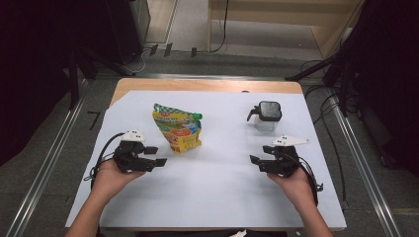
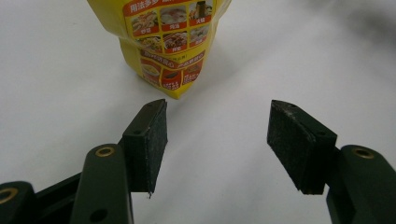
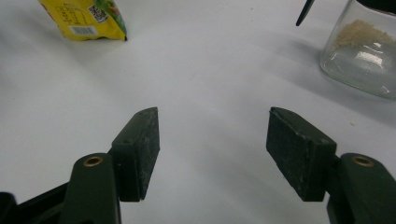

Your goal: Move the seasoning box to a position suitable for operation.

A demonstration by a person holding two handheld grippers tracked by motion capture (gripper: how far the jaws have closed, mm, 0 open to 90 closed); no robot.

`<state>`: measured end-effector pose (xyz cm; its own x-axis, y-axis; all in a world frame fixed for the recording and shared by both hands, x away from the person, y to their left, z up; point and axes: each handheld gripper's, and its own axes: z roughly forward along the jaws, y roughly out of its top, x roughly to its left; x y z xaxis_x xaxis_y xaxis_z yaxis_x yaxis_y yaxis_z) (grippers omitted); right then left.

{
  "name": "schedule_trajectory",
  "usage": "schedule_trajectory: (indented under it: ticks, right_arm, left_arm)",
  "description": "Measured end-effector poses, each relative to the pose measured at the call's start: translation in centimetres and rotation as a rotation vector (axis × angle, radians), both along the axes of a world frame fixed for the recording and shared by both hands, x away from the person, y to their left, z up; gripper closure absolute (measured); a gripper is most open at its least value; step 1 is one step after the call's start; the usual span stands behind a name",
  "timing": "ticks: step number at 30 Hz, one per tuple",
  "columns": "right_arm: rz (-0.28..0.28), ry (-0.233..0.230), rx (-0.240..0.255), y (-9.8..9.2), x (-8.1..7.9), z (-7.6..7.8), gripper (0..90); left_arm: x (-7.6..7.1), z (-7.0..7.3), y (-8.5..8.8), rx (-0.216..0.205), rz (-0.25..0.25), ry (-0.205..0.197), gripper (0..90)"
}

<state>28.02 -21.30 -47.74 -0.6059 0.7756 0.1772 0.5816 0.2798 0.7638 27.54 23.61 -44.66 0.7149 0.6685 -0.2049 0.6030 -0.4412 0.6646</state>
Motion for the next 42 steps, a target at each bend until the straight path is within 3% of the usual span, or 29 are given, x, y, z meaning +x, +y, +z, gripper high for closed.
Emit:
schedule_trajectory:
  ticks: [13,19,21,26,31,36,39,42]
  right_arm:
    - [-0.037,-0.012,-0.003,-0.7,0.4,0.4,32.4]
    - [-0.124,-0.031,-0.001,-0.9,1.6,1.4,30.7]
    - [-0.142,-0.015,0.019,-1.1,2.2,1.5,30.9]
    - [-0.186,-0.004,-0.012,-1.1,4.0,1.5,30.0]
    - [-0.24,-0.006,-0.04,-1.0,5.8,0.9,26.8]
    - [-0.336,0.004,-0.06,-1.2,7.2,-0.2,20.8]
    - [-0.389,0.005,-0.047,-1.3,7.8,-0.9,13.6]
    - [-0.442,-0.021,-0.01,-1.2,8.4,-1.3,12.1]
  left_arm:
    - [0.1,-0.1,-0.1,-0.007,0.004,0.002,39.1]
    - [-0.3,-0.1,-0.4,-0.008,0.0,0.0,39.2]
    - [-0.3,-0.2,-0.6,-0.009,-0.002,0.004,39.2]
    - [-0.3,-0.4,-0.8,-0.012,-0.01,0.004,39.3]
    - [-0.2,-0.5,-0.8,-0.01,-0.011,0.008,39.5]
    - [-0.2,-0.4,-0.7,-0.016,-0.009,0.006,39.5]
    - [-0.2,-0.5,-0.7,-0.02,-0.01,0.01,39.5]
    - [-0.2,-0.5,-0.7,-0.016,-0.014,0.01,39.4]
